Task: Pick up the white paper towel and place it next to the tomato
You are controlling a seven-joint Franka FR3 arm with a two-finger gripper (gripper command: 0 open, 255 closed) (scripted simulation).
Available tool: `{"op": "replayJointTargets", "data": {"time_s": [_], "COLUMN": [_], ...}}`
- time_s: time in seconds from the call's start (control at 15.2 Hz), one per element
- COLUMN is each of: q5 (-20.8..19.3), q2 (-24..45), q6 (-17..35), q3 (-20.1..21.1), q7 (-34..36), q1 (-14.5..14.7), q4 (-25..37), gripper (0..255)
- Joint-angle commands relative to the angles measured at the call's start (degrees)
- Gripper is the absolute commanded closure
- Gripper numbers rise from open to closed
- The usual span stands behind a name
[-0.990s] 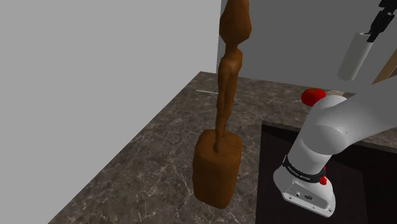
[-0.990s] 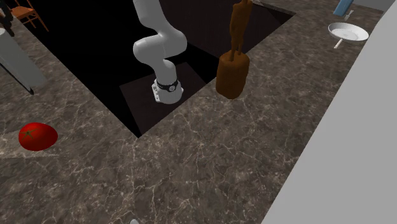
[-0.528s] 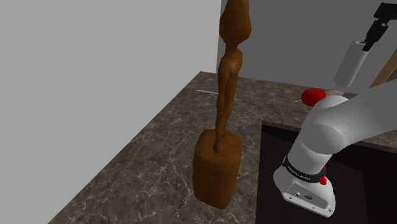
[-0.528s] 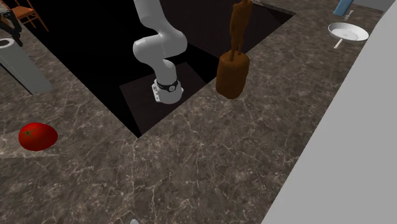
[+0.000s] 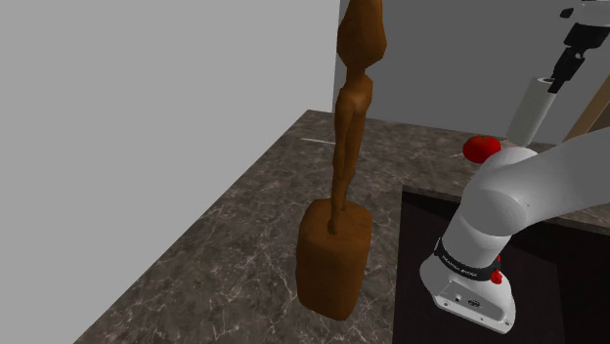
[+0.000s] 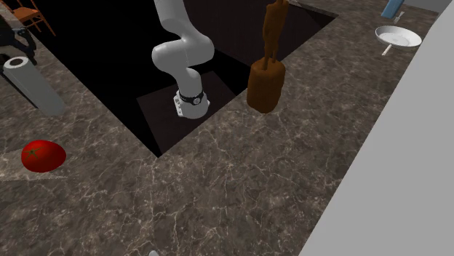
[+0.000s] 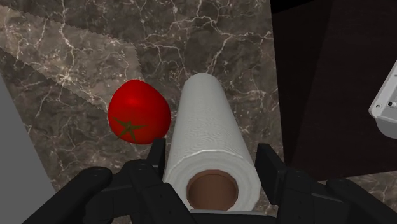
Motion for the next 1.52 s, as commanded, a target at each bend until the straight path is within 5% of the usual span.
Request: {"op": "replayJointTargets", "data": {"time_s": [0.0,1.45], "q5": [-0.6,-7.3], "q2": [-0.6,-4.0], "q6": [1.3,14.8], "q3": [-0.4,-8.3], "q7": [0.3,3.3], "q1": [-0.4,-1.6], "q4": [-1.7,-16.0], "gripper": [255,255]}}
